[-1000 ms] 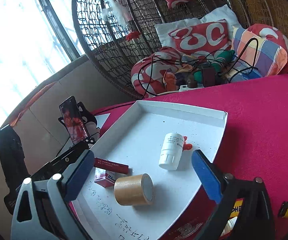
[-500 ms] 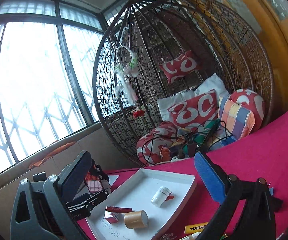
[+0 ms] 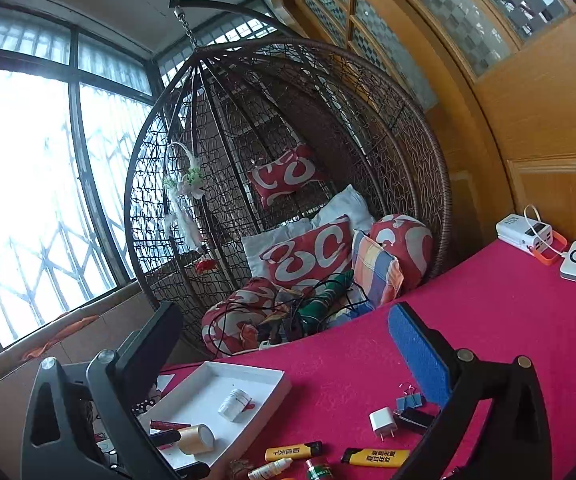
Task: Organize rigid objects
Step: 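Grasp the small dropper bottle with the left tool while the right tool grasps the orange, then carry the dropper bottle and the orange over the white tray with both tools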
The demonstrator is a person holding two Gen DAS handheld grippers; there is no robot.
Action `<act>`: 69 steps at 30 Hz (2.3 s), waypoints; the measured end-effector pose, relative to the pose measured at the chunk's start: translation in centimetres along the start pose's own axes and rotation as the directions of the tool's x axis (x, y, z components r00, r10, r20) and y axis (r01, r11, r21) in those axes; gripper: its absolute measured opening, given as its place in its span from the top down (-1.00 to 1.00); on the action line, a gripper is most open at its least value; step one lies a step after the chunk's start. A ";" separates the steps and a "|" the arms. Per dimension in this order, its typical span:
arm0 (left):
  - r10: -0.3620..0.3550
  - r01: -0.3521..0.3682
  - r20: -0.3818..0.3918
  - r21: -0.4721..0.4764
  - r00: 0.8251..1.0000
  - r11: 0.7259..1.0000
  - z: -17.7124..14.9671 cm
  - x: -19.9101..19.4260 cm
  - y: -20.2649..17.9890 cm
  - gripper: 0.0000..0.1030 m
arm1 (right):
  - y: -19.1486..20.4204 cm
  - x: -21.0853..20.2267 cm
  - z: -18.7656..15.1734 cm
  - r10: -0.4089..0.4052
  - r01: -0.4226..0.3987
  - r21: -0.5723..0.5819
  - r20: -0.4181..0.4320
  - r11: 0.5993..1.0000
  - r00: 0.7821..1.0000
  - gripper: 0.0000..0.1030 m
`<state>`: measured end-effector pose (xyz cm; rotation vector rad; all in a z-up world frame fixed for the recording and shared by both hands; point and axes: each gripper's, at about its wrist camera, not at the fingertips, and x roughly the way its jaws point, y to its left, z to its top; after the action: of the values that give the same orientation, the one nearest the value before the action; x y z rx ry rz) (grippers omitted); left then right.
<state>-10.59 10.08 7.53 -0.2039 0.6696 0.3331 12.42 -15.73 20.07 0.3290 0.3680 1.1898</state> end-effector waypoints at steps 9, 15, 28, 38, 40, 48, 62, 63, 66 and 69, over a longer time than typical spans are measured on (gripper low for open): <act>-0.007 0.034 -0.180 0.145 0.984 0.989 -0.6 4.8 -1.3 -0.06 | -5.3 -1.9 -0.7 -0.076 0.078 0.107 -0.026 0.991 0.997 -1.00; 0.048 0.003 -0.240 0.206 0.970 0.979 0.7 7.1 -1.3 0.05 | -6.3 -2.5 -0.9 -0.065 0.068 0.117 -0.037 0.991 0.997 -1.00; -0.013 0.093 -0.342 0.220 0.940 0.971 -0.7 8.9 -2.4 0.38 | -3.6 -0.1 -2.3 0.063 -0.062 0.010 -0.190 0.998 0.980 -1.00; -0.047 0.094 -0.301 0.143 0.953 0.985 -1.5 8.1 -2.2 0.61 | -0.1 6.7 -13.0 -0.018 -0.179 -0.207 -0.700 0.962 0.714 -0.43; -0.052 0.093 -0.297 0.128 0.954 0.987 -1.6 8.0 -1.9 0.61 | 0.3 7.1 -14.4 -0.022 -0.195 -0.215 -0.723 0.957 0.690 -0.35; -0.044 0.071 -0.279 0.087 0.959 0.994 -1.7 7.9 -1.0 0.62 | 1.7 9.2 -15.9 -0.041 -0.228 -0.262 -0.736 0.938 0.676 -0.17; -0.084 0.089 -0.137 0.028 0.987 0.996 0.0 3.6 -1.5 0.62 | 0.4 5.3 -10.1 0.027 -0.170 -0.184 -0.597 0.968 0.801 0.22; -0.088 0.092 -0.115 0.025 0.989 0.995 0.3 2.9 -1.5 0.62 | 0.5 4.9 -9.5 0.038 -0.172 -0.179 -0.581 0.969 0.813 0.22; -0.083 0.084 -0.050 0.025 0.995 0.996 1.0 1.0 -1.7 0.62 | 1.2 4.4 -8.1 0.066 -0.184 -0.174 -0.529 0.967 0.846 0.22; -0.063 0.063 0.019 0.014 0.998 0.998 1.6 -0.6 -1.7 0.62 | 2.2 3.8 -7.0 0.089 -0.195 -0.181 -0.473 0.964 0.877 0.22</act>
<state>-9.50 8.86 9.32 -0.2083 0.6449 0.2701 8.67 -11.05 14.40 -0.1354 0.6254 1.4411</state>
